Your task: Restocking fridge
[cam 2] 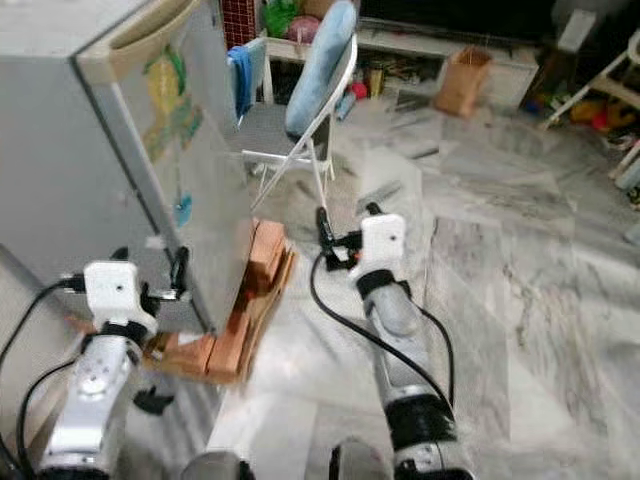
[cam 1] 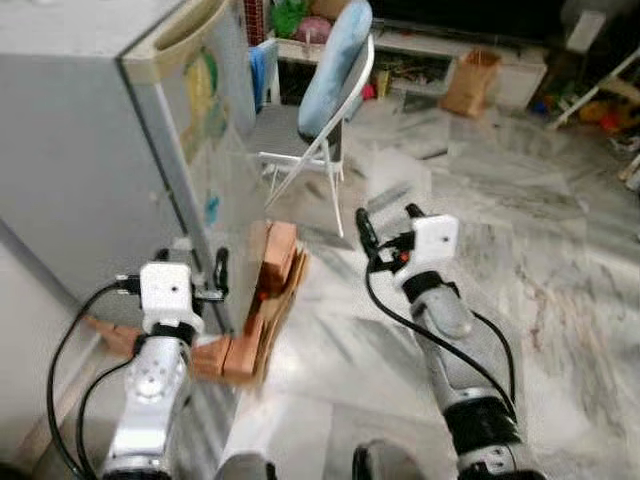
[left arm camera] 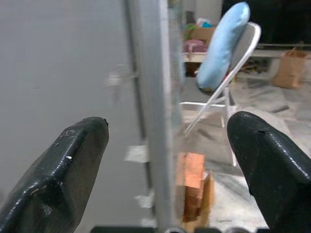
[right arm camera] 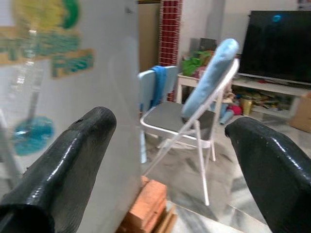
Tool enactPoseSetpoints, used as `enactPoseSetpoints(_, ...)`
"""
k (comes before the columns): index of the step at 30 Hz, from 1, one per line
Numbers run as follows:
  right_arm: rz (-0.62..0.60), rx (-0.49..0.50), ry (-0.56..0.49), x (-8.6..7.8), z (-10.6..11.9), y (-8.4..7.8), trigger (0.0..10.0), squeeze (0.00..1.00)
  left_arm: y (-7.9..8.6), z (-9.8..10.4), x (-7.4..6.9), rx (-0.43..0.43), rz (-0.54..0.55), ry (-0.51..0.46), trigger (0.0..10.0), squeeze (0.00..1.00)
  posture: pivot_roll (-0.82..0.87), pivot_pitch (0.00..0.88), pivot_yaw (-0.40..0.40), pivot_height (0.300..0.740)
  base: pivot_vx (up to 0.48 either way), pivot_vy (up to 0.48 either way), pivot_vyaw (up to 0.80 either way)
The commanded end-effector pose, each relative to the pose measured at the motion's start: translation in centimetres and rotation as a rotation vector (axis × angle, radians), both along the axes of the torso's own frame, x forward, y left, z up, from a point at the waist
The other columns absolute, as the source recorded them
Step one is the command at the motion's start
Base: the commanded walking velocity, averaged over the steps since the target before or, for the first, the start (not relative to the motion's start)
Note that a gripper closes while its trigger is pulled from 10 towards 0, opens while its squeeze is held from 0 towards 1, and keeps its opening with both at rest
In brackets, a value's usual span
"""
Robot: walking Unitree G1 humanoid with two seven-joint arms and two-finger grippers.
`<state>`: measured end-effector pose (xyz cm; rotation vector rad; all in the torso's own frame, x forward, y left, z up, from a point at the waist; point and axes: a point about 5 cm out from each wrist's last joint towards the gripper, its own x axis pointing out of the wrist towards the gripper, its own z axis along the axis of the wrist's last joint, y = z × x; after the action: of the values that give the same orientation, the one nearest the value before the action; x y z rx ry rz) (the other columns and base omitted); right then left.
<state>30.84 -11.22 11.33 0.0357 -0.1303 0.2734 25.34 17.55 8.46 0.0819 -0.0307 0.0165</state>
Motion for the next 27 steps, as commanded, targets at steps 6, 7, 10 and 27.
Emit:
enactPoseSetpoints(6, -0.016, -0.014, -0.02, 0.1, 0.33, -0.49, 10.0, 0.0, -1.27, 0.6, 0.03, 0.045, -0.065, -0.034, 10.0, 0.0, 0.12, 0.055, -0.001, 0.74, 0.477, 0.0, 0.0)
enactPoseSetpoints(7, -0.019, -0.015, -0.02, 0.11, 0.3, -0.53, 10.0, 0.0, -1.32, 0.63, 0.0, 0.045, -0.071, -0.035, 10.0, 0.0, 0.12, 0.058, 0.0, 0.74, 0.48, 0.0, 0.0)
enactPoseSetpoints(10, -0.021, -0.015, -0.017, 0.1, 0.25, -0.55, 10.0, 0.0, -1.34, 0.64, -0.06, 0.037, -0.072, -0.036, 10.0, 0.0, 0.12, 0.059, -0.001, 0.74, 0.48, 0.0, 0.0)
enactPoseSetpoints(27, -0.026, -0.008, 0.008, 0.25, -0.1, -0.42, 10.0, 0.0, -1.53, 0.49, 0.04, 0.013, -0.081, -0.015, 10.0, 0.0, 0.13, 0.07, 0.001, 0.74, 0.133, 0.0, -0.55)
